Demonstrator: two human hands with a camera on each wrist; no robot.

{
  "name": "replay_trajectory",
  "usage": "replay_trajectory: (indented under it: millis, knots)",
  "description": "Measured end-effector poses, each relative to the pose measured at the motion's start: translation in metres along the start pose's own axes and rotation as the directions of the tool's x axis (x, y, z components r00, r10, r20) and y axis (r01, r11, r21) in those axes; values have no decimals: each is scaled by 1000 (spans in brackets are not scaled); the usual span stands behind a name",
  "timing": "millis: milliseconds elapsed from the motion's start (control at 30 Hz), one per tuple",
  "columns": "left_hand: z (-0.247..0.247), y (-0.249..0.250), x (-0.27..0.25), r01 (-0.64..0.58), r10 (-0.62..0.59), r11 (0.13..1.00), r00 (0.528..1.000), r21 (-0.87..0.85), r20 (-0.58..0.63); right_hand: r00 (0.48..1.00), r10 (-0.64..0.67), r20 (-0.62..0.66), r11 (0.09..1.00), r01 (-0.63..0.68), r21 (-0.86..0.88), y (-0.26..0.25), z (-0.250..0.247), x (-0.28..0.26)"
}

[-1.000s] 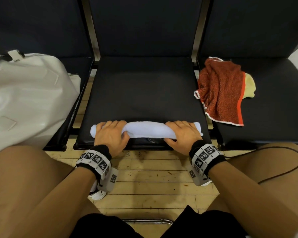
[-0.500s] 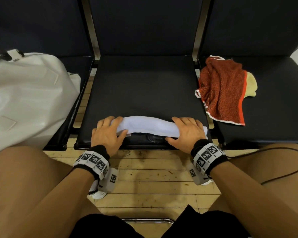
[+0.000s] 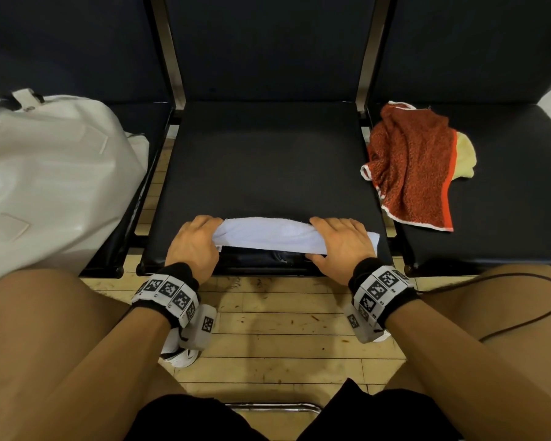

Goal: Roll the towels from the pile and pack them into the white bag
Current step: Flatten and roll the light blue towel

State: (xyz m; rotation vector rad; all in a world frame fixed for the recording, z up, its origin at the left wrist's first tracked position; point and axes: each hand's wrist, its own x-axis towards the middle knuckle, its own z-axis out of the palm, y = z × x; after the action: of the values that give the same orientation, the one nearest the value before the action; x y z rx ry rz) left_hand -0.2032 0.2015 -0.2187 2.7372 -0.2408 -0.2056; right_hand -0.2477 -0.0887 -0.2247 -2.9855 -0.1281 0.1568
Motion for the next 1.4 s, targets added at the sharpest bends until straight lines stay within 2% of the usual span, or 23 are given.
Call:
replay_trajectory:
  millis: [167,200,300,333,433,500,600,767,933,1200,1400]
  knots:
    - [-4,-3,1,24,-29,993,999,-115,-44,1000,21,0,1000,-21,-19,-1,-1,1]
    - [-4,-3,1,31,-35,996,999,-85,-41,1000,20,4,999,-20,-26,-2,-1,1]
    - [0,-4,-1,58,-50,986,997,159,-54,1000,5,17,1000,-5,-31,-4,-1,1]
    - [2,-1,-3,50,-39,983,997,177,-65,1000,1,20,1000,0,-26,-4,-1,2]
    - [10,11,-3,-90,101,980,993,179,-55,999,-23,24,999,23,-29,-7,2,-1]
    - [17,18,-2,-159,161,969,987,191,7,999,-46,-5,999,46,-23,-10,7,-4]
    - [26,14,1,-123,112,969,992,217,60,998,-50,-35,998,52,40,-10,13,-6]
    - [26,9,6,-87,90,958,996,275,4,998,-60,-36,998,59,-30,-3,19,-2]
    - [27,7,4,-33,41,934,999,355,-18,997,-75,-33,997,75,5,-3,16,0]
    - [15,0,-4,-81,97,917,995,390,-22,998,-52,-26,997,53,51,-3,8,-3]
    - [-16,-1,-12,-31,50,930,998,367,-42,992,-123,-27,991,124,44,-14,-15,-1]
